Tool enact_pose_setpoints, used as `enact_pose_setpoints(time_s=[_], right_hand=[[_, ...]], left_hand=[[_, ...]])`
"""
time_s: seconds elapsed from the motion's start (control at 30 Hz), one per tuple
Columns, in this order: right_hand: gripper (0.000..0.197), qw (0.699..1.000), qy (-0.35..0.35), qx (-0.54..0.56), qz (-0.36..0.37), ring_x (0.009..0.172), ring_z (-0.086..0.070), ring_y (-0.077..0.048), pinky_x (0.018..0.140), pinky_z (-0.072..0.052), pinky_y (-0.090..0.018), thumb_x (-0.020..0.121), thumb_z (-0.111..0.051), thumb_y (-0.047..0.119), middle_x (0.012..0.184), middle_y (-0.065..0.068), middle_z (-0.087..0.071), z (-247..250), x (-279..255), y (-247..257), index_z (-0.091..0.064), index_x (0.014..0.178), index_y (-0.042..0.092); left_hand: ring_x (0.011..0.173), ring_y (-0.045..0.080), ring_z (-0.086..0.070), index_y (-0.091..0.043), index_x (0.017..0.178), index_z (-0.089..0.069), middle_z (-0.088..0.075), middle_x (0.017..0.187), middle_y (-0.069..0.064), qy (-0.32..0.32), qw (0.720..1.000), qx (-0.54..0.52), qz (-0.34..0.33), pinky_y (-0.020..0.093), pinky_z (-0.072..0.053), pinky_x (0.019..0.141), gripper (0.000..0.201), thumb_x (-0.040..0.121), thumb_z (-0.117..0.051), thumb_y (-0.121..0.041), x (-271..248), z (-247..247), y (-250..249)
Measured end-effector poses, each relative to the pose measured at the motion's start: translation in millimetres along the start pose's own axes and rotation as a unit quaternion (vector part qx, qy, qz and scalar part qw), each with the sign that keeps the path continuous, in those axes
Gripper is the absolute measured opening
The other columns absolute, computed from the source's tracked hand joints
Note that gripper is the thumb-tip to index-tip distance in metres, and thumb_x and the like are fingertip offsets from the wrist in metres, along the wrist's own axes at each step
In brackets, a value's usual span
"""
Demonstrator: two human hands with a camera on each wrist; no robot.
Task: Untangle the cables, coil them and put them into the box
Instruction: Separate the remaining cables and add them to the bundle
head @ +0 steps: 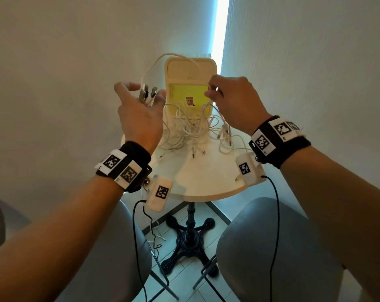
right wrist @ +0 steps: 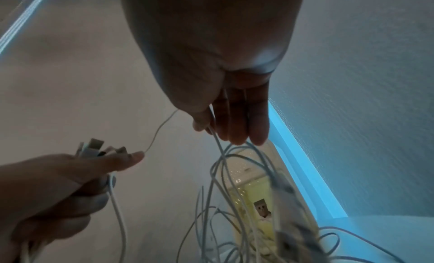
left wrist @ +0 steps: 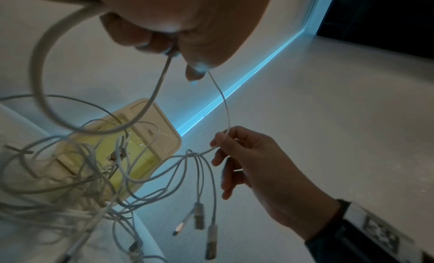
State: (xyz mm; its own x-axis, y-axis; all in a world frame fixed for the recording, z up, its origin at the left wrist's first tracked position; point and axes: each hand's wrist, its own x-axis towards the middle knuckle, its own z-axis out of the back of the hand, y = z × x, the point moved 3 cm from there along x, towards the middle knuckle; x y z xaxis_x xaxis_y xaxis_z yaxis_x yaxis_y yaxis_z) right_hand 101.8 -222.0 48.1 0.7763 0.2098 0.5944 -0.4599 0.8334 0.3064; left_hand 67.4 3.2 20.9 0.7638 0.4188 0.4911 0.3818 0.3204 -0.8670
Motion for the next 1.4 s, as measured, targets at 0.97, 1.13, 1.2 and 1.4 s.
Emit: enact_pose_setpoints(time_s=[0.97,1.13,1.2,1.4], right_hand=[[0.017,0.983,0.156,0.096,-0.032,0.047,-0.058,-0.003,0.052,-0.045,-0.015,0.102,-0.066,0.018,0.072,-0.001,-0.067,-55.7,-23.9,4.5,-0.068,0.088,0.009],[0.020,0.981,0.117,0.134,-0.078,0.041,-0.059,-0.008,0.047,-0.056,-0.032,0.102,-0.064,0.018,0.073,-0.007,-0.073,-51.1,-19.3,-0.3,-0.072,0.085,0.010],[0.022,0.978,0.076,0.168,-0.098,0.044,-0.063,-0.013,0.046,-0.058,-0.031,0.102,-0.065,0.022,0.073,-0.007,-0.074,-41.4,-12.2,1.8,-0.072,0.083,0.013],[0.024,0.980,0.016,0.182,-0.083,0.044,-0.062,-0.002,0.047,-0.052,-0.023,0.103,-0.062,0.018,0.071,-0.005,-0.073,-14.8,-0.7,13.1,-0.071,0.087,0.002]], left_hand=[[0.042,0.012,-0.024,-0.007,0.085,-0.066,-0.031,0.053,-0.004,0.210,0.954,-0.211,-0.014,0.022,-0.022,0.044,0.020,0.103,-0.058,-0.009,4.1,-3.7,-60.2],[0.043,0.011,-0.020,-0.016,0.077,-0.060,-0.030,0.053,-0.008,0.224,0.949,-0.220,0.019,0.023,-0.018,0.043,0.030,0.105,-0.051,-0.008,17.8,8.1,-56.8],[0.043,0.011,-0.020,-0.015,0.077,-0.060,-0.029,0.053,-0.007,0.221,0.955,-0.194,0.049,0.021,-0.018,0.044,0.029,0.104,-0.051,-0.008,21.8,9.2,-43.1],[0.044,0.012,-0.022,-0.010,0.091,-0.062,-0.027,0.058,-0.002,0.248,0.958,-0.046,0.136,0.021,-0.020,0.040,0.015,0.099,-0.070,-0.019,21.6,9.5,7.0]])
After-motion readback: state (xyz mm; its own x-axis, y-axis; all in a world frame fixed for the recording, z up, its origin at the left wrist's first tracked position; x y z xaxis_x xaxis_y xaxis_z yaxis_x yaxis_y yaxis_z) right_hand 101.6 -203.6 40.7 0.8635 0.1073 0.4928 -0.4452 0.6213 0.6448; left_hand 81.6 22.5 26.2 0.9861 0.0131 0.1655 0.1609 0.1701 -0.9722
